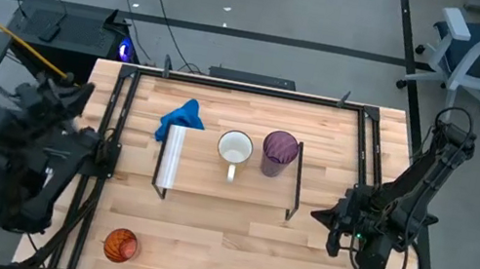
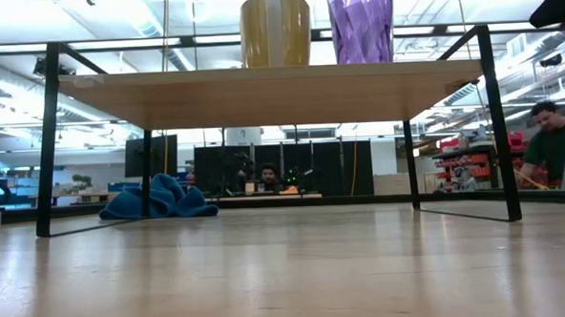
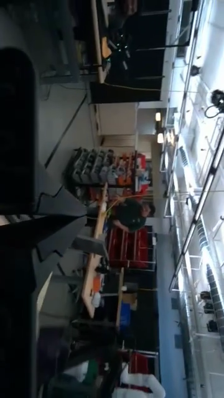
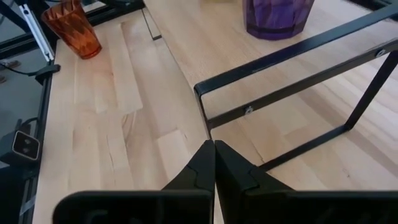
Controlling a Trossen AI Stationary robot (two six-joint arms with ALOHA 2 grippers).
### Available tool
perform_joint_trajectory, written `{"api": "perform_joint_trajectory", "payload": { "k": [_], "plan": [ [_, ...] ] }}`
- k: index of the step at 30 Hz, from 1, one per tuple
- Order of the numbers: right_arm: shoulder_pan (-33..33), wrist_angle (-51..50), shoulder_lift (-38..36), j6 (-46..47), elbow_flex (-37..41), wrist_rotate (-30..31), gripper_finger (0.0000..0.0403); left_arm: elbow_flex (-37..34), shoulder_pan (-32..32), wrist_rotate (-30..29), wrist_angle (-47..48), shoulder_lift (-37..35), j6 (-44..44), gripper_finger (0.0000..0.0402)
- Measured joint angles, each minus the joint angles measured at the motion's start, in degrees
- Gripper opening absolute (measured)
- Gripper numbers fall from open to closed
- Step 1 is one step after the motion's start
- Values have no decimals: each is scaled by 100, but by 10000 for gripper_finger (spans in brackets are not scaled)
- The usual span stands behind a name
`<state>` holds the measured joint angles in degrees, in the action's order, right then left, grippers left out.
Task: Stack small to large cups/mugs on shelf
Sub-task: Put the orange cup on the shelf
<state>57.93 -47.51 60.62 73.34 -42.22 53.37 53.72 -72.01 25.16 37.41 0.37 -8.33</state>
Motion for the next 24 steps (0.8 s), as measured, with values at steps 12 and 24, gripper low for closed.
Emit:
{"api": "perform_joint_trajectory", "payload": {
  "k": [12, 24],
  "plan": [
    [-2, 2, 157, 21, 0, 43, 11, -3002, 2, -278, -4884, 424, -1089, 9],
    [-2, 52, 155, 62, 0, 43, 11, -3272, 515, -51, -6889, 2246, -1661, 7]
  ]
}}
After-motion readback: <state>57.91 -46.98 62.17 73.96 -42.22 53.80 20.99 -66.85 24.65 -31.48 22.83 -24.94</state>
